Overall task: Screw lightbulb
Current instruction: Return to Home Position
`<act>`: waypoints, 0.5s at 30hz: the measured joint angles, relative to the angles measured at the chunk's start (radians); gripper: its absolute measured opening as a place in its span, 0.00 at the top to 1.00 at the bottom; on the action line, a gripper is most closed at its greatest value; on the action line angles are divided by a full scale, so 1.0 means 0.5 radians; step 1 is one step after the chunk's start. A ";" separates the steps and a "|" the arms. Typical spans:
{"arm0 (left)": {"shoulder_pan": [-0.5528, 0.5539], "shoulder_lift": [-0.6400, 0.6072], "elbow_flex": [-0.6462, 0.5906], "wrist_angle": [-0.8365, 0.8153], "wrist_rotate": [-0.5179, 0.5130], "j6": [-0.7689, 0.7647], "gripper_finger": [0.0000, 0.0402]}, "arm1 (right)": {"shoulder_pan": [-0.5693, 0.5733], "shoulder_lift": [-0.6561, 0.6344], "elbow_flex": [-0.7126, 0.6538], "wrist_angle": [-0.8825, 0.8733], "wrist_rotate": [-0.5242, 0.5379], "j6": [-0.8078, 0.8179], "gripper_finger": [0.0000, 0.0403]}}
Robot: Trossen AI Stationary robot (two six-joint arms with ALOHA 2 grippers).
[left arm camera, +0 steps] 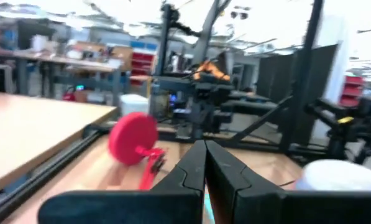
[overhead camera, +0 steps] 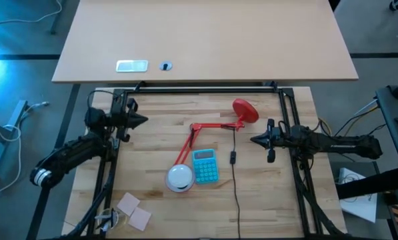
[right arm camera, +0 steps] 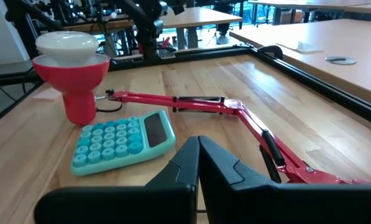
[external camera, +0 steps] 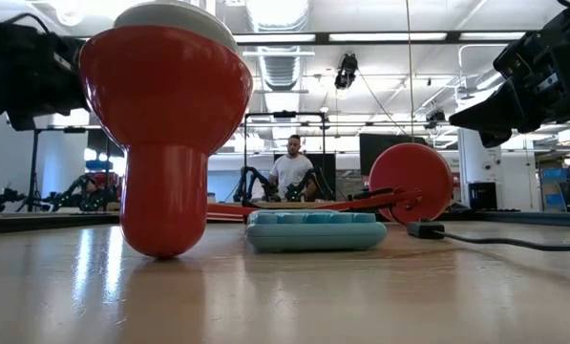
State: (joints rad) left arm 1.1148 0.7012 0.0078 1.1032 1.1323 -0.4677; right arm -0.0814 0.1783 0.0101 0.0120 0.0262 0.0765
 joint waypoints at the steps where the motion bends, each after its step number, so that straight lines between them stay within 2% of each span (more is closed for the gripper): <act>1: -0.028 -0.052 0.000 0.005 -0.032 -0.017 1.00 | 0.000 0.000 0.000 0.000 0.000 0.000 0.99; 5: -0.090 -0.285 0.000 -0.102 -0.161 -0.034 1.00 | 0.000 0.000 0.000 0.000 0.000 0.000 0.99; 10: -0.106 -0.615 0.001 -0.660 -0.268 0.096 1.00 | 0.000 0.000 0.000 0.000 0.001 0.000 0.99; 15: -0.260 -1.020 0.001 -1.102 -0.455 0.172 1.00 | 0.000 0.000 0.000 0.000 0.001 0.000 0.99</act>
State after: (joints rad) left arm 0.9849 0.1911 0.0082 0.5520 0.9046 -0.3816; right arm -0.0814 0.1783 0.0101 0.0120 0.0265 0.0764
